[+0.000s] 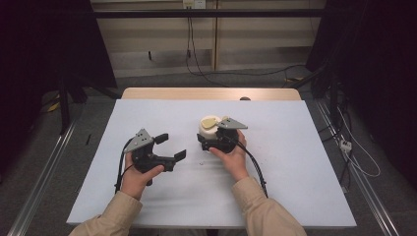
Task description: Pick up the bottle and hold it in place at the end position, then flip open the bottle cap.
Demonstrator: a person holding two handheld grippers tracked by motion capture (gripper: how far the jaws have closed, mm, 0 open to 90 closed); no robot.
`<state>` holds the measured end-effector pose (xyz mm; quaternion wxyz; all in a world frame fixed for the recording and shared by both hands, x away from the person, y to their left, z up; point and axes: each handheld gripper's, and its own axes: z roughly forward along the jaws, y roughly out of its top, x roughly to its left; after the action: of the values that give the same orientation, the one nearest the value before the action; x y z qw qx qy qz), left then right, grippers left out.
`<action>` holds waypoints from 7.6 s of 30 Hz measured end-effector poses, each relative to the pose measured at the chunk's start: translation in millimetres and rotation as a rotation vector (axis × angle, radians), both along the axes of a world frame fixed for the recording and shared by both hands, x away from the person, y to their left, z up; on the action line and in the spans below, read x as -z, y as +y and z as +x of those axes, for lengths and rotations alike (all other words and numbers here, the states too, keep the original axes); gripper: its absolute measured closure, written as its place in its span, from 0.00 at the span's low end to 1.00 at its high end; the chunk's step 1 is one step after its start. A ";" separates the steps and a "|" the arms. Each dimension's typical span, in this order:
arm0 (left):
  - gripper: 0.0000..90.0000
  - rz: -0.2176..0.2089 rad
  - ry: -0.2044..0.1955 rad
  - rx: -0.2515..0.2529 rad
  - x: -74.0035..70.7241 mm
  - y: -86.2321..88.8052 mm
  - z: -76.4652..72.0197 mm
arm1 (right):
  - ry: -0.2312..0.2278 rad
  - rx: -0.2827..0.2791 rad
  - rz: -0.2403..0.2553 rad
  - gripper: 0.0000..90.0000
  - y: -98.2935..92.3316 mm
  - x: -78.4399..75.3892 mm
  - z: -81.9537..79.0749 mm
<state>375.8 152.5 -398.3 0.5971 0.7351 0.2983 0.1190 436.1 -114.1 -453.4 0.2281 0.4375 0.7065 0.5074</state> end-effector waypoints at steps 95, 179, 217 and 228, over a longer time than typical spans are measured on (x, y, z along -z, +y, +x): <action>1.00 0.142 0.072 0.084 -4.7 -52.9 63.4 | 0.010 0.001 0.007 0.06 -0.2 1.2 0.4; 1.00 0.163 0.079 0.111 -30.5 -75.3 79.3 | 0.012 0.004 0.010 0.05 0.2 2.4 0.7; 1.00 0.162 0.080 0.107 -33.2 -83.9 83.3 | 0.014 0.007 0.011 0.05 0.6 2.7 0.7; 1.00 0.157 0.080 0.108 -34.1 -85.5 84.4 | 0.014 0.007 0.009 0.05 0.8 2.7 0.6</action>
<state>460.3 67.0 -364.1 0.5310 0.7987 0.2715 0.0802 436.8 -113.4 -456.1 0.2230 0.4447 0.7043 0.5065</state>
